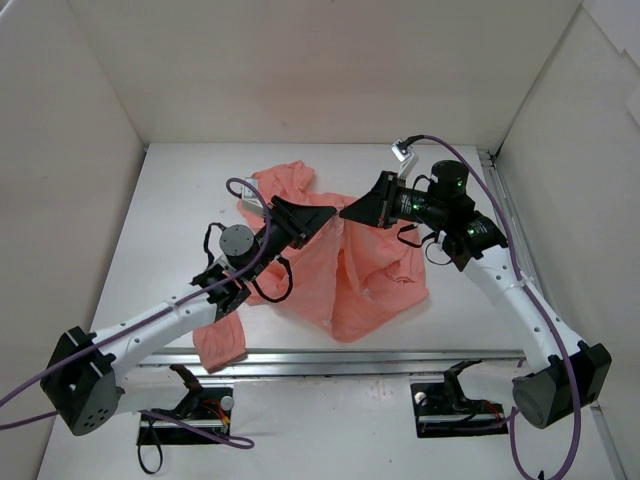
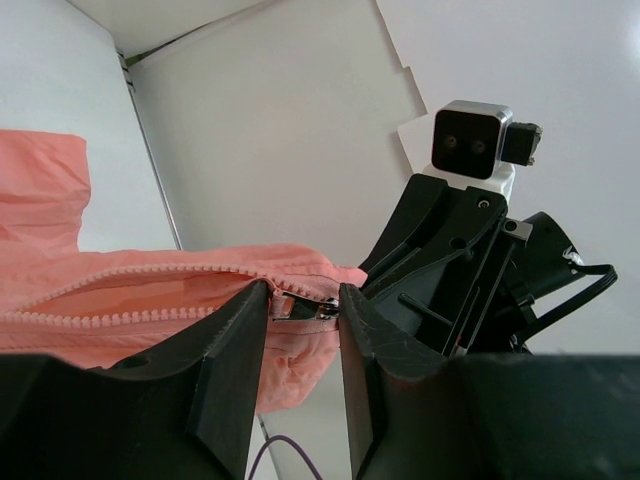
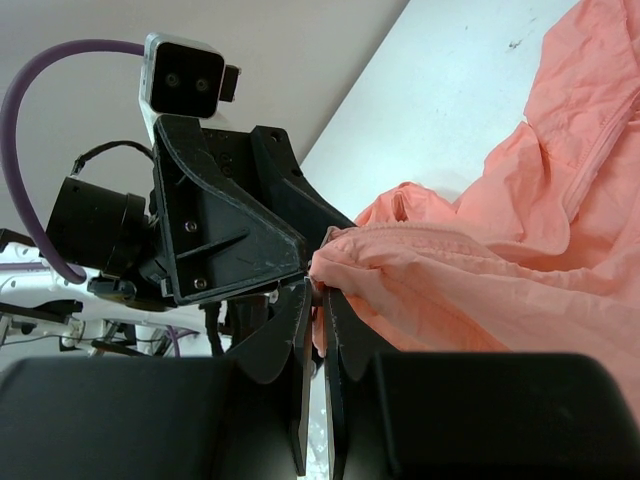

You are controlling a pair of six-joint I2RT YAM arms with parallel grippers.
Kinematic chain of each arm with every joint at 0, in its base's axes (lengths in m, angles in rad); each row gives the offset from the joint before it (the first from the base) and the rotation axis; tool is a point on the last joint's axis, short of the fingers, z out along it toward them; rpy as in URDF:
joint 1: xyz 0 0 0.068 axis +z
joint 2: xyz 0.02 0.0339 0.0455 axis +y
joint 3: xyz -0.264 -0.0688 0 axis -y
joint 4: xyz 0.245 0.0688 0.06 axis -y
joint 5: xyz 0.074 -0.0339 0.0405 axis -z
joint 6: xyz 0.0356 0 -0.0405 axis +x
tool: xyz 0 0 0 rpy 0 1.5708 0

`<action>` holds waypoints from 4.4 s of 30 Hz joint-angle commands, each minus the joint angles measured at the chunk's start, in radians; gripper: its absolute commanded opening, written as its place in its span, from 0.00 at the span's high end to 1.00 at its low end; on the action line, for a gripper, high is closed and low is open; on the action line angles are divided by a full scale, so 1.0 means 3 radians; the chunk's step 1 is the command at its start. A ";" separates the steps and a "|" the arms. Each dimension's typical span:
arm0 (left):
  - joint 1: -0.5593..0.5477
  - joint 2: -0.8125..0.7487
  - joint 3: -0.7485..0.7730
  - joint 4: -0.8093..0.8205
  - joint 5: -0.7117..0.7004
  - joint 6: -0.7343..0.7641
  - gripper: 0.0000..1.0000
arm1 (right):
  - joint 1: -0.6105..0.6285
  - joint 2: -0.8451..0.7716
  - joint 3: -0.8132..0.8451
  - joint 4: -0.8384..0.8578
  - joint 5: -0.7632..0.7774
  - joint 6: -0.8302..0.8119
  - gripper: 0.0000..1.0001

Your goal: Zip up the jacket

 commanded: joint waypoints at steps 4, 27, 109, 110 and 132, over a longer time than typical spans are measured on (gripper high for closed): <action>0.0018 -0.0126 -0.0018 0.0359 0.0039 0.0123 0.73 | -0.0014 -0.0086 0.0112 0.0285 -0.0089 -0.0041 1.00; 0.0018 -0.0213 -0.0151 0.0467 -0.0027 0.0246 1.00 | -0.0009 -0.0153 0.0061 0.0285 -0.0206 0.0067 1.00; 0.1991 -0.0556 0.0800 -0.2407 0.0315 0.2128 1.00 | -0.0244 0.0215 0.0818 -0.0921 0.3869 -0.2111 1.00; 0.2032 -0.0546 0.0820 -0.2437 0.0320 0.2143 1.00 | -0.0259 0.0225 0.0848 -0.0921 0.3975 -0.2122 1.00; 0.2493 -0.0198 0.1383 -0.2632 0.0699 0.2276 1.00 | -0.0280 0.0216 0.0931 -0.0814 0.4157 -0.2128 1.00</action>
